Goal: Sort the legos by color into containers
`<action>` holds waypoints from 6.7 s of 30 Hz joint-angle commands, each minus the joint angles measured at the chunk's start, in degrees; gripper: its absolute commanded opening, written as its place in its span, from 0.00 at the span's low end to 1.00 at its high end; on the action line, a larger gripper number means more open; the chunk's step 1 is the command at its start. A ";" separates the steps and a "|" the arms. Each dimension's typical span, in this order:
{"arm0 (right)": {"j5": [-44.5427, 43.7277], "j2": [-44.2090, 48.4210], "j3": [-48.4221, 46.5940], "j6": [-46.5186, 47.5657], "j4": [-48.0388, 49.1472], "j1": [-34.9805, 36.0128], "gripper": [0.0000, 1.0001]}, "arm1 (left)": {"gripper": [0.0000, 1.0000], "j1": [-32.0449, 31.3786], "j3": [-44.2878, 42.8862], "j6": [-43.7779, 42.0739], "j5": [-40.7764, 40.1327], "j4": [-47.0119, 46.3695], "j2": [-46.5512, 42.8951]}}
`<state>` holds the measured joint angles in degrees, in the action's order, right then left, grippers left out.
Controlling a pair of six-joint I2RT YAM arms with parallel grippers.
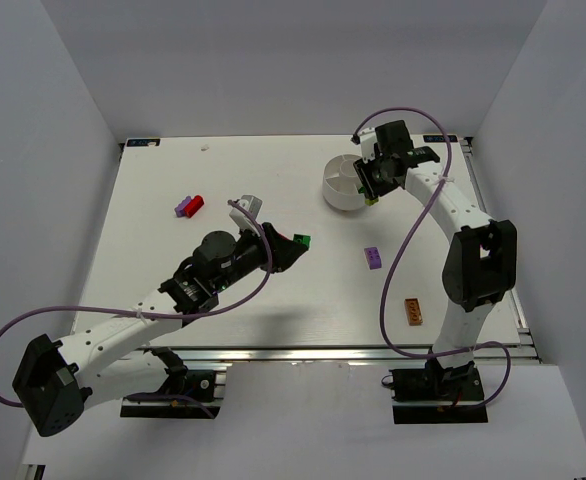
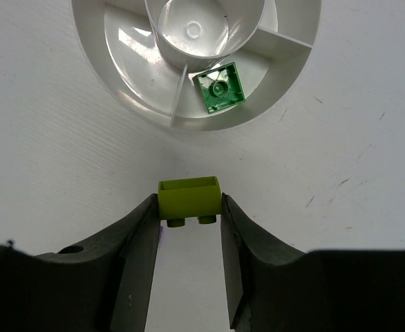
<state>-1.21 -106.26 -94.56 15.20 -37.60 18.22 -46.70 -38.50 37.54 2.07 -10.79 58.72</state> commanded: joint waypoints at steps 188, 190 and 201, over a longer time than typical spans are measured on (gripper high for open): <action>56.94 29.27 31.72 -12.04 31.63 -31.05 0.12 | 0.38 0.91 -92.81 -26.46 -16.74 23.09 83.22; 56.94 29.27 31.81 -12.12 31.72 -31.05 0.12 | 0.40 0.91 -92.55 -26.64 -16.83 23.44 83.22; 56.94 29.26 31.90 -12.39 31.89 -31.05 0.12 | 0.61 0.99 -90.79 -26.03 -16.74 23.44 82.35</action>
<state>54.28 -78.35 -62.87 3.16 -7.81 -12.43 -45.87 -129.49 11.42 -13.54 13.28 142.23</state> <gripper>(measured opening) 0.119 0.612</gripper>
